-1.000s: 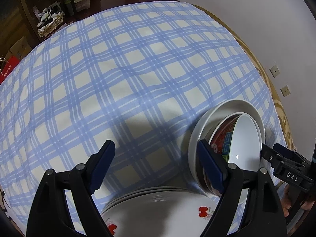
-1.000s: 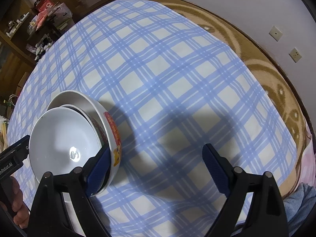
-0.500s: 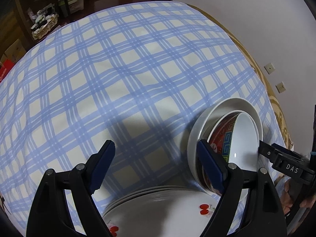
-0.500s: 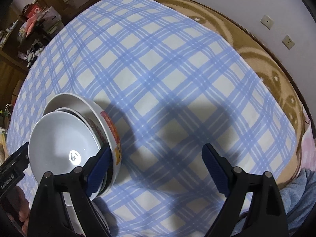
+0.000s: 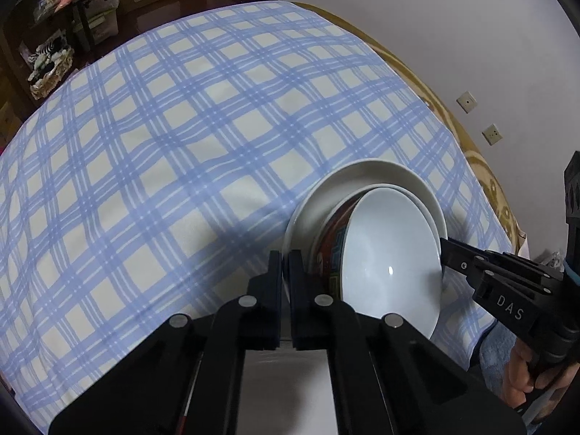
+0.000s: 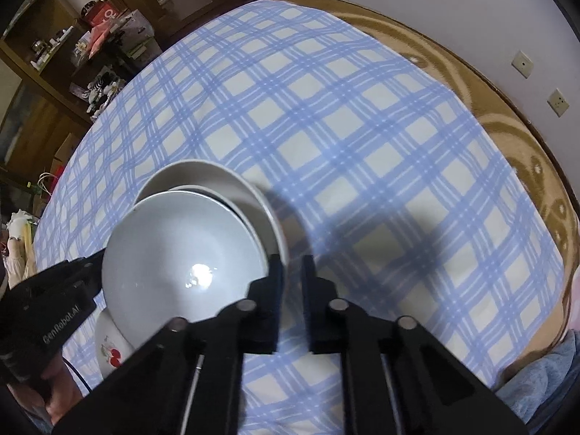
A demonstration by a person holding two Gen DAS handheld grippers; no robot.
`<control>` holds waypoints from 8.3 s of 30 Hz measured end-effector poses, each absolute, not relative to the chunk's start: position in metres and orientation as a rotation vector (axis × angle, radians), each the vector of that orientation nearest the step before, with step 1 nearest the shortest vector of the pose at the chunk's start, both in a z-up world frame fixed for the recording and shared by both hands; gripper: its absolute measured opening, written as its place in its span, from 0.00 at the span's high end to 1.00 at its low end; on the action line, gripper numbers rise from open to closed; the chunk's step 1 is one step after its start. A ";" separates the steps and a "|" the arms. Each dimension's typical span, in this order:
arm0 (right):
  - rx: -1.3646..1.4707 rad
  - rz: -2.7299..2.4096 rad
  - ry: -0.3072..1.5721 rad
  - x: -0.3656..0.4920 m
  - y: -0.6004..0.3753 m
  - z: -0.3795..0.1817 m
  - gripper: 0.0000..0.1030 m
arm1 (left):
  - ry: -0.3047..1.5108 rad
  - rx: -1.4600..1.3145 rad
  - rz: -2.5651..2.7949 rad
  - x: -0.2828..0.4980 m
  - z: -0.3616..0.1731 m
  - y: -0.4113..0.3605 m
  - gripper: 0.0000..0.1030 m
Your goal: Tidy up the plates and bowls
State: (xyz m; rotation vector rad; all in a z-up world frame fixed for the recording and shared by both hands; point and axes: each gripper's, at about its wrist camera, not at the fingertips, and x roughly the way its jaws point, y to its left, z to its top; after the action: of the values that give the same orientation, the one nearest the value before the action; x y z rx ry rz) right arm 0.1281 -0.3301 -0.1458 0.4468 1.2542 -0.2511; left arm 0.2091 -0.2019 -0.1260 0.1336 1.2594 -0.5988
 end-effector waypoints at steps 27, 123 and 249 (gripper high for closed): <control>0.388 -0.348 1.278 0.135 -0.317 -0.145 0.93 | 1.266 0.061 -0.548 0.210 -0.131 -0.197 0.98; 0.348 -0.111 1.271 0.063 -0.203 -0.125 0.95 | 1.318 0.033 -0.321 0.118 -0.102 -0.070 0.98; -0.028 -0.143 0.581 -0.047 -0.177 -0.008 0.00 | 0.561 0.120 0.031 -0.041 -0.004 0.026 0.14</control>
State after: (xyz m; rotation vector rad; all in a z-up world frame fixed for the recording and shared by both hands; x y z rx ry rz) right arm -0.0468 -0.1775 -0.0076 -0.0283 0.5812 -0.1429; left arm -0.0413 0.0258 -0.0044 0.1196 0.5613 0.0311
